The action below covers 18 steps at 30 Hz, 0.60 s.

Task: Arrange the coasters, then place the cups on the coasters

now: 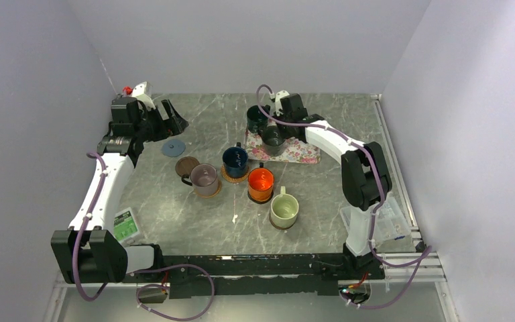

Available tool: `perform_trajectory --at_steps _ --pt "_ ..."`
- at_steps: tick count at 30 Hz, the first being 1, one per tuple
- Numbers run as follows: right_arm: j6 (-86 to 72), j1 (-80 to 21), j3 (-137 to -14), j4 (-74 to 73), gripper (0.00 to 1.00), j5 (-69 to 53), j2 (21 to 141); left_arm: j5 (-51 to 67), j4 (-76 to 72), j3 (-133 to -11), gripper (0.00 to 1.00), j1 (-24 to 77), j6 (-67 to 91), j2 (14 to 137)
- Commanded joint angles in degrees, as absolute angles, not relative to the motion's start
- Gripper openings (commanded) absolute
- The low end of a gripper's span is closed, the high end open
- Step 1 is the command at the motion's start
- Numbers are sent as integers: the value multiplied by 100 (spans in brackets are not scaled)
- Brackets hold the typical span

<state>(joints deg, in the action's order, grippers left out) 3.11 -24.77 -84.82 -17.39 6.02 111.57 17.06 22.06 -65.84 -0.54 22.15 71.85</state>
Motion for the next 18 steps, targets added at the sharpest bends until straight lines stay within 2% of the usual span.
perform_trajectory --at_steps 1,2,3,6,8,10,12,13,18 --pt "1163 -2432 -8628 -1488 0 296 11254 1723 2154 -6726 94 -29 2153 7127" --pt "1143 -2414 -8683 -1532 1 307 11292 1723 2153 -6732 94 -27 2153 7123" --pt "1120 -2409 -8736 -1580 6 313 11319 1722 2153 -6726 94 -29 2158 7121" --pt "884 -2408 -8806 -1659 30 401 11333 1731 2149 -6725 94 -28 2158 7117" --pt "640 -2408 -8764 -1654 37 510 11294 1729 2147 -6731 94 -26 2163 7126" --pt "463 -2410 -8702 -1646 39 512 11253 1730 2145 -6725 94 -29 2171 7126" --pt "349 -2414 -8676 -1665 38 523 11265 1747 2145 -6723 94 -31 2171 7129" --pt "296 -2409 -8687 -1706 34 550 11287 1749 2145 -6726 94 -27 2171 7131" --pt "92 -2413 -8742 -1867 4 658 11197 1740 2144 -6721 94 -27 2186 7119"
